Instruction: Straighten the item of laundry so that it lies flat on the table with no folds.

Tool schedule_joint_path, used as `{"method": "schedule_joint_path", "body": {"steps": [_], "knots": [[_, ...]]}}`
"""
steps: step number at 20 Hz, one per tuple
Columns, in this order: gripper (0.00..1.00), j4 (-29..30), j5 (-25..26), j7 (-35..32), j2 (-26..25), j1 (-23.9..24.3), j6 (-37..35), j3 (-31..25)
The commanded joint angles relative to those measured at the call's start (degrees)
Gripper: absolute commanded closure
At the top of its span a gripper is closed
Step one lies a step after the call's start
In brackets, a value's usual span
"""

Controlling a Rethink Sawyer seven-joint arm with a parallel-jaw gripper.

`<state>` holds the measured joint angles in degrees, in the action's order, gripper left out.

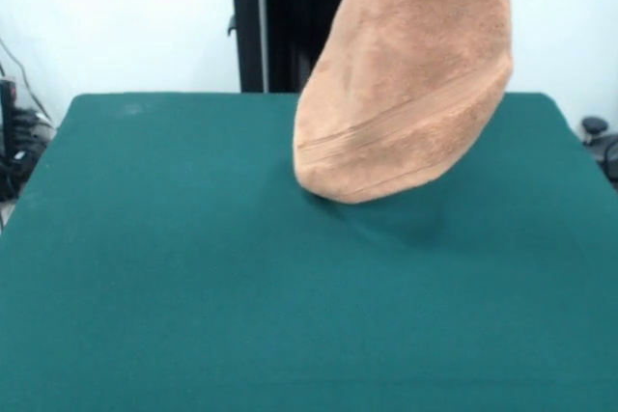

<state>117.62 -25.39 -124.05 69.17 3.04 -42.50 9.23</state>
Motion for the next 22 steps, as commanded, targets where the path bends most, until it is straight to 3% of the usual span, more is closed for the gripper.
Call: {"method": "schedule_joint_path", "body": {"steps": [1, 6, 14, 19, 22], "knots": [[1.00, 8.3, -6.1, 13.3, 0.7, 3.1, -11.3, -9.6], [1.00, 6.9, -5.1, 13.4, 2.4, 4.7, -16.0, -10.1], [1.00, 7.4, -9.4, 13.9, 6.1, 4.8, -22.8, -10.7], [1.00, 4.4, -10.0, 12.4, 7.5, 5.8, -29.0, -10.8], [1.00, 4.4, -10.8, 12.0, 6.9, 5.5, -27.9, -11.4]]}}
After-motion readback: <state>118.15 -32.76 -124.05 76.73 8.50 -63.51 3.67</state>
